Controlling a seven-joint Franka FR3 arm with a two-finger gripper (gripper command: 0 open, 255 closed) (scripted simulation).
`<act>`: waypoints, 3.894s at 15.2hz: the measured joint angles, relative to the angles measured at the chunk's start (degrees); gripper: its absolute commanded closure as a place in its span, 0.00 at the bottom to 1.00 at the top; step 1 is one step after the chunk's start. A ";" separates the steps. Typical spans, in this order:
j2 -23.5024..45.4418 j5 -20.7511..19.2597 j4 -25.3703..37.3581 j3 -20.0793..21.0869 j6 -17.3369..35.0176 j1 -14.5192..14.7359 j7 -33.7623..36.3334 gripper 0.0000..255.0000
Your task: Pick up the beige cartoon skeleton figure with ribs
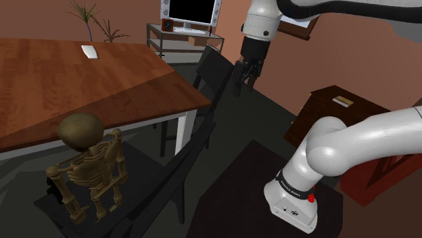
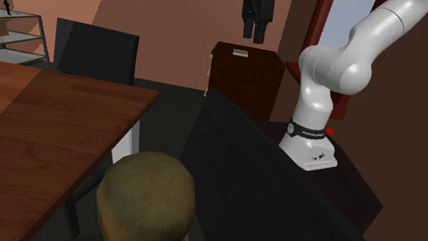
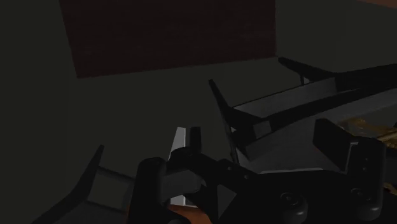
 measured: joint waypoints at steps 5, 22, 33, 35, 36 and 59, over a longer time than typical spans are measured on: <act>2.82 5.01 0.18 6.45 5.08 0.34 12.47 0.00; 33.12 5.87 14.26 28.22 27.40 -4.74 55.36 0.00; 58.31 -11.18 32.08 29.08 33.83 -0.31 82.82 0.00; 59.31 -11.86 31.76 28.75 35.06 0.02 83.39 0.00; 59.58 -12.04 31.42 28.65 35.63 0.06 83.45 0.00; 58.42 -11.25 33.33 29.05 32.63 -0.13 83.31 1.00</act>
